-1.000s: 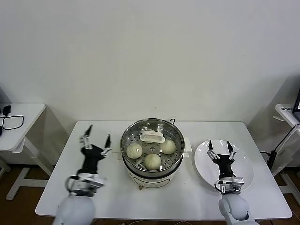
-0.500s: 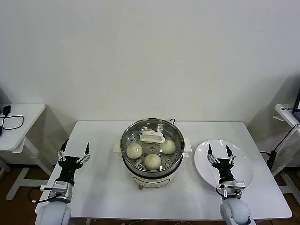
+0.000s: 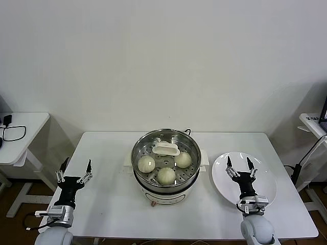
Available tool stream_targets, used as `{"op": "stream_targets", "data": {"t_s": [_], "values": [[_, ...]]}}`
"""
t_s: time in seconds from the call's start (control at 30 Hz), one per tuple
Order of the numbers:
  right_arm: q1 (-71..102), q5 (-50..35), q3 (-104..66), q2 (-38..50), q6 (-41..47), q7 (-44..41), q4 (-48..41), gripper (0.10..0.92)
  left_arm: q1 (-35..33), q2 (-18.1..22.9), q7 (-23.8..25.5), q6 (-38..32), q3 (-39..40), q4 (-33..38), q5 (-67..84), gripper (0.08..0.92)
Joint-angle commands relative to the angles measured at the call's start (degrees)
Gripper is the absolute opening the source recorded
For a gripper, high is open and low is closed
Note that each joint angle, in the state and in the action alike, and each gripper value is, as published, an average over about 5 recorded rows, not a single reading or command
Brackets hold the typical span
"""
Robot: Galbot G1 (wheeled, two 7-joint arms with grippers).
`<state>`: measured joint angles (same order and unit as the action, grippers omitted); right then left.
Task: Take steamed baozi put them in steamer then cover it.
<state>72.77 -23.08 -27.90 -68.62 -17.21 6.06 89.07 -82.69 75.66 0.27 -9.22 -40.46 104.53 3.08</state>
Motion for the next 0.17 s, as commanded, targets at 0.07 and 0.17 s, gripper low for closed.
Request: {"op": "stream_targets", "data": {"t_s": [0.07,0.17], "values": [[0.1,-0.1,0.1,0.2,0.7,0.3,0.3,0.823,-0.4,0.0,0.5,-2.0,-0.9,-1.1,2.2,0.823],[0.2,0.0,0.1,0.2,0.8,0.3,0.4,0.823,-0.4,0.0,0.4,-2.0,-0.8,-1.2,2.2,0.823]]}}
